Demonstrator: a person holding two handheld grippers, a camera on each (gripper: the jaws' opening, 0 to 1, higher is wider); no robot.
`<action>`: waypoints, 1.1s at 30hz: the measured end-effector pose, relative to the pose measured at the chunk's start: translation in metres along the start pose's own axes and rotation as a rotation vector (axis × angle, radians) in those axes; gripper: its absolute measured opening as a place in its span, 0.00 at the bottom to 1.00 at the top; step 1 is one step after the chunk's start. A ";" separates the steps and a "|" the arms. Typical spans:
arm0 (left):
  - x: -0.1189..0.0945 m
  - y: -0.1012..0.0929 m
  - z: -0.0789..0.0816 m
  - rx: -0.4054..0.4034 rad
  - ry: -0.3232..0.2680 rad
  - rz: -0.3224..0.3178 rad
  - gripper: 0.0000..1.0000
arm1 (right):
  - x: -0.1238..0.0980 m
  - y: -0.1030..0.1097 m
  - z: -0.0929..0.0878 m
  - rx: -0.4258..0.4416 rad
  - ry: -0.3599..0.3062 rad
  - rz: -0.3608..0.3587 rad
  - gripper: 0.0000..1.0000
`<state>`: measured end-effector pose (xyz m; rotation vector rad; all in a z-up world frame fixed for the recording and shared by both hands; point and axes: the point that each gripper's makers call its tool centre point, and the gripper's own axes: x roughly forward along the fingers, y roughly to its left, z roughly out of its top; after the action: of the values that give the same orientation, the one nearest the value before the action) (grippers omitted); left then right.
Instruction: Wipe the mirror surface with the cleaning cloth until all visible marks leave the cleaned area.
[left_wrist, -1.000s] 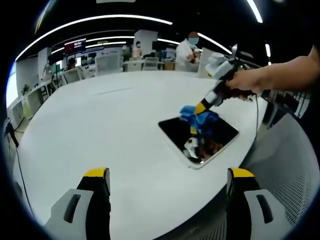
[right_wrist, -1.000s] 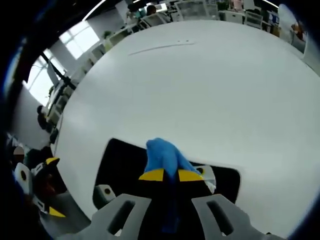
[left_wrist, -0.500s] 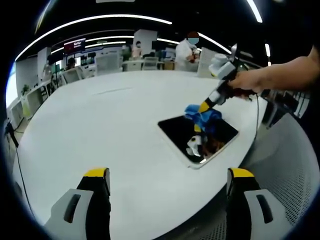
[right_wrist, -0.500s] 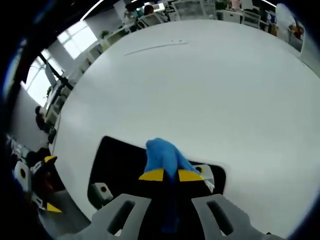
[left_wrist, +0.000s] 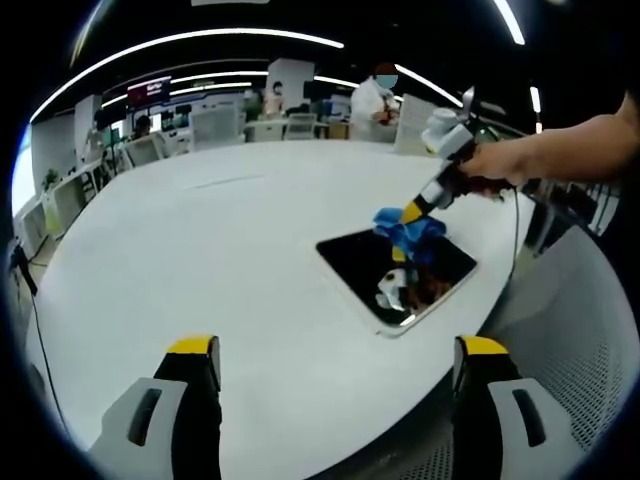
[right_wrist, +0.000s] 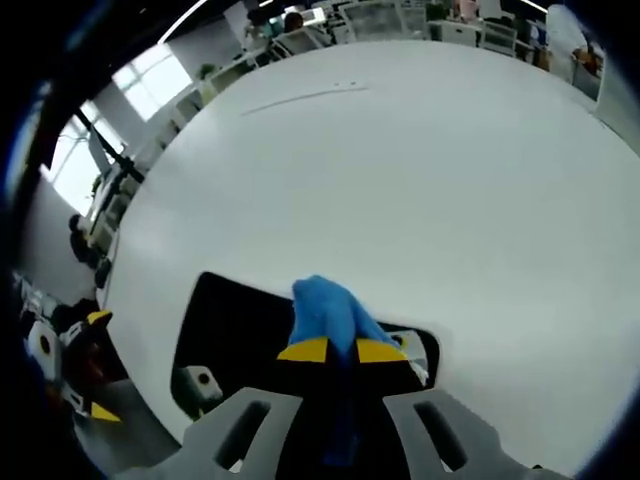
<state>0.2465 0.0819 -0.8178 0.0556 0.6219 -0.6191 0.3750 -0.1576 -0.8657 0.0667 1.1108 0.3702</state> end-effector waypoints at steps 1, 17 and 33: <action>0.000 0.000 0.000 -0.001 0.001 0.000 0.97 | 0.000 0.000 0.000 0.000 -0.004 -0.002 0.03; 0.000 0.001 0.000 -0.003 0.000 0.007 0.96 | -0.012 0.013 -0.029 -0.046 -0.054 -0.024 0.05; -0.001 0.001 0.001 -0.004 -0.001 0.008 0.95 | -0.021 0.022 -0.051 -0.032 -0.092 -0.011 0.05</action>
<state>0.2468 0.0827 -0.8170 0.0541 0.6217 -0.6103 0.3165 -0.1505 -0.8651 0.0491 1.0136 0.3717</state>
